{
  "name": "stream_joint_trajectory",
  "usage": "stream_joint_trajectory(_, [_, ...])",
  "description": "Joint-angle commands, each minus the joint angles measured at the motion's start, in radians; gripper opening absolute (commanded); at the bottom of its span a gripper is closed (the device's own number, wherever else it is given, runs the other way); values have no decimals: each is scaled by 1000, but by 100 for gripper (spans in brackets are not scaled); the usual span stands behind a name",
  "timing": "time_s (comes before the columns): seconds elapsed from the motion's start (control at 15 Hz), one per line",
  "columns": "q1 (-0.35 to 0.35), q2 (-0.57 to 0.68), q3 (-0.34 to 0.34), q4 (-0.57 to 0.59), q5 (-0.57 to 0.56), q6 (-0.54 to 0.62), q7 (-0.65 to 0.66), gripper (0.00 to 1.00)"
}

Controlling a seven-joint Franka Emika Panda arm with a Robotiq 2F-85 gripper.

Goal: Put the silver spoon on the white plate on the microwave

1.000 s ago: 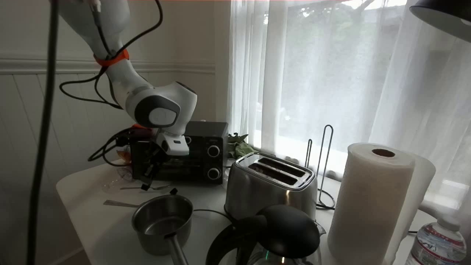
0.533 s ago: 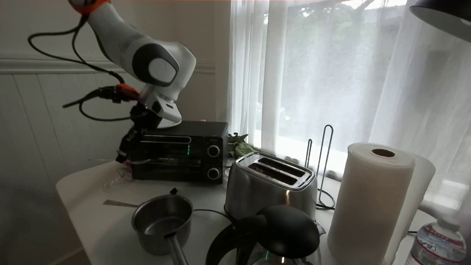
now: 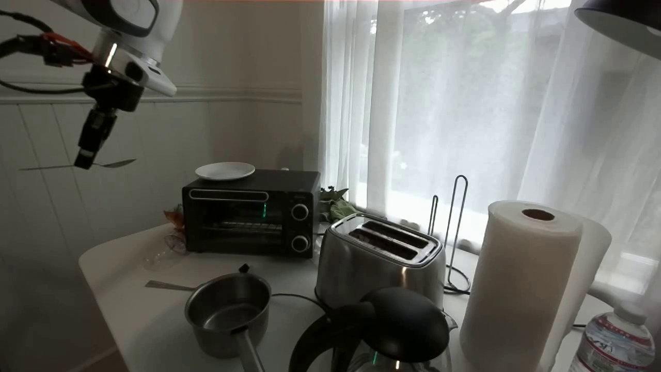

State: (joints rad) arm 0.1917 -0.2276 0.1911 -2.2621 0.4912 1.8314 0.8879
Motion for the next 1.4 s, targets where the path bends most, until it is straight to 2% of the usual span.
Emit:
stream_joint_trajectory(0.0, [37, 56, 76, 114, -8, 51, 6, 2])
stream_joint_trajectory(0.2, [42, 147, 107, 240, -32, 92, 47, 2])
stream_joint_trajectory(0.27, [43, 63, 96, 140, -4, 83, 19, 8])
stream_joint_trajectory(0.47, [45, 128, 97, 213, -7, 90, 23, 8])
stream_joint_trajectory(0.73, [45, 148, 95, 227, -9, 89, 23, 8])
stream_joint_trajectory(0.8, [45, 148, 95, 227, -9, 89, 23, 2])
stream_joint_trajectory(0.93, [35, 192, 82, 277, -8, 81, 22, 2])
stream_joint_trajectory(1.33, [16, 429, 25, 556, -54, -23, 34, 2])
